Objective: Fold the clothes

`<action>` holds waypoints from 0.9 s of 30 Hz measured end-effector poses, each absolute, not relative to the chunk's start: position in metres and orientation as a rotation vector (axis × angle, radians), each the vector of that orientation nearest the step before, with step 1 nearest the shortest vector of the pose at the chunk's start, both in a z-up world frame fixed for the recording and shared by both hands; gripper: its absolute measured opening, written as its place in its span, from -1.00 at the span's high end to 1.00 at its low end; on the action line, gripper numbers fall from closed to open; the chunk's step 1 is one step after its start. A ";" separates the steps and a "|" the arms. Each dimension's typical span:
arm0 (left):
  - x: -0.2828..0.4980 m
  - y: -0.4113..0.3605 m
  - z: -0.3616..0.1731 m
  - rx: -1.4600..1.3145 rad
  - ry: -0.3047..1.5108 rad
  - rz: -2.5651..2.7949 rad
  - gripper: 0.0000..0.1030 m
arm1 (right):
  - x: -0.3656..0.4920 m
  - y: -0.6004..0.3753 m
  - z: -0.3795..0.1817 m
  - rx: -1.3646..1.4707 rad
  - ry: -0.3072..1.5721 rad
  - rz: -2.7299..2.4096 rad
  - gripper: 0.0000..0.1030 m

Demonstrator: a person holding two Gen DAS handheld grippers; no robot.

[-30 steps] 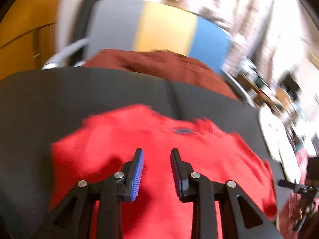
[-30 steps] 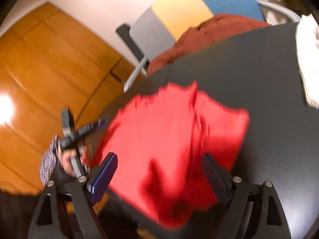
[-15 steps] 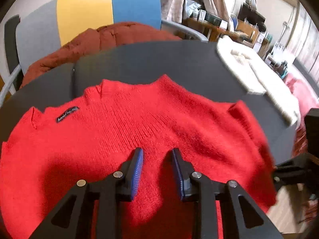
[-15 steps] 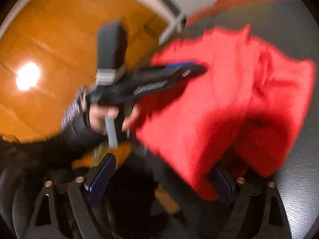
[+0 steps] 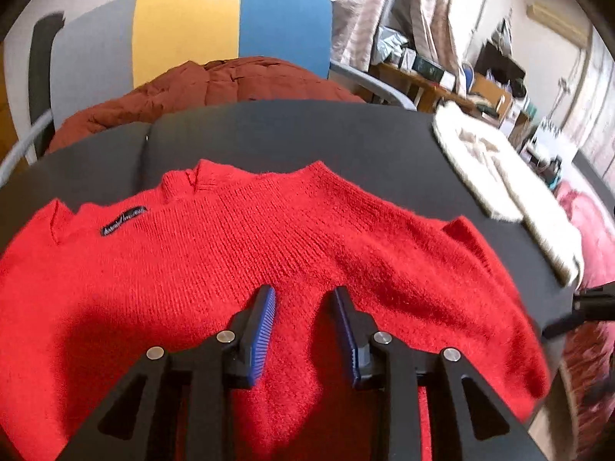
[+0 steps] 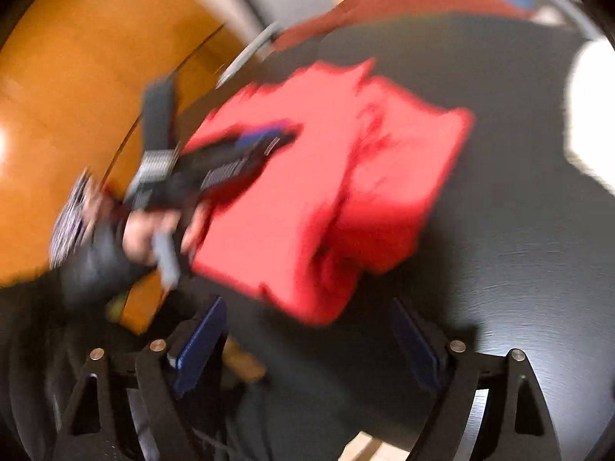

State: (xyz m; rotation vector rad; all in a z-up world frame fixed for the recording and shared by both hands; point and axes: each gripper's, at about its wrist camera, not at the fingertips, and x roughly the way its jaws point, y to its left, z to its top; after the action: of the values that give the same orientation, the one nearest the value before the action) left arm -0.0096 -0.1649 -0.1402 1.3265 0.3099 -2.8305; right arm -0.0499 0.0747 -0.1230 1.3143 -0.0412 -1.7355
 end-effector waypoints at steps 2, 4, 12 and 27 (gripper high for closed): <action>-0.007 -0.172 -0.137 1.317 0.400 -2.823 0.38 | -0.051 0.069 -0.105 1.209 -0.090 -1.824 -0.70; -0.001 -0.178 -0.132 1.296 0.459 -2.805 0.38 | -0.051 0.061 -0.086 1.087 -0.135 -1.900 -0.70; 0.059 -0.230 -0.112 1.120 0.477 -2.676 0.38 | -0.063 -0.054 -0.104 0.988 -0.048 -2.084 -0.70; 0.264 -0.336 -0.103 0.994 0.841 -2.445 0.31 | -0.115 -0.086 -0.178 1.140 0.122 -2.227 -1.00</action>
State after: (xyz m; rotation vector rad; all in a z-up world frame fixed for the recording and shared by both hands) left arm 0.2638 -0.3362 -0.1033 0.9941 0.8407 -2.4448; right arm -0.1154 -0.0861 -0.1785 1.1395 0.1224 -2.2267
